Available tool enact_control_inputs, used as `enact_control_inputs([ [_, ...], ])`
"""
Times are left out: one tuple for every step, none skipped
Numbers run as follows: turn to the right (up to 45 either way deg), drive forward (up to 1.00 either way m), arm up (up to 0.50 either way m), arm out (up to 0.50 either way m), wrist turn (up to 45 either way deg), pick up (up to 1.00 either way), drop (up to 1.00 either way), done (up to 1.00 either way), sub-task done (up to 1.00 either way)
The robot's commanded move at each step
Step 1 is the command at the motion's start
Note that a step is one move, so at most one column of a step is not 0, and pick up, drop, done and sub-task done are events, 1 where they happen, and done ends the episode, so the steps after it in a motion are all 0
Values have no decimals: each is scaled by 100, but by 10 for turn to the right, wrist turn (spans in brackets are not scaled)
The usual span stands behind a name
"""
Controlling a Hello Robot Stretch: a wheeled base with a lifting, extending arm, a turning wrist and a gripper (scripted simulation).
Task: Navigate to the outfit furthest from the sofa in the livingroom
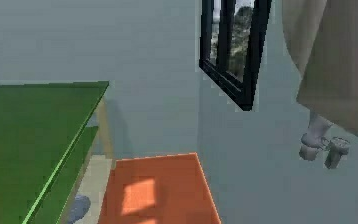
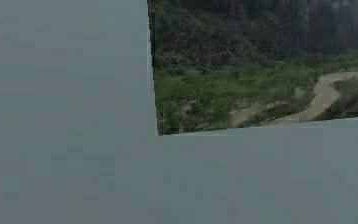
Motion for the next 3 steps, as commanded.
enact_control_inputs([
  [-450, 0, 0, 0, 0, 0, 0, 0, 0],
  [-240, 0, 0, 0, 0, 0, 0, 0, 0],
  [0, 0, 0, 0, 0, 0, 0, 100, 0],
])
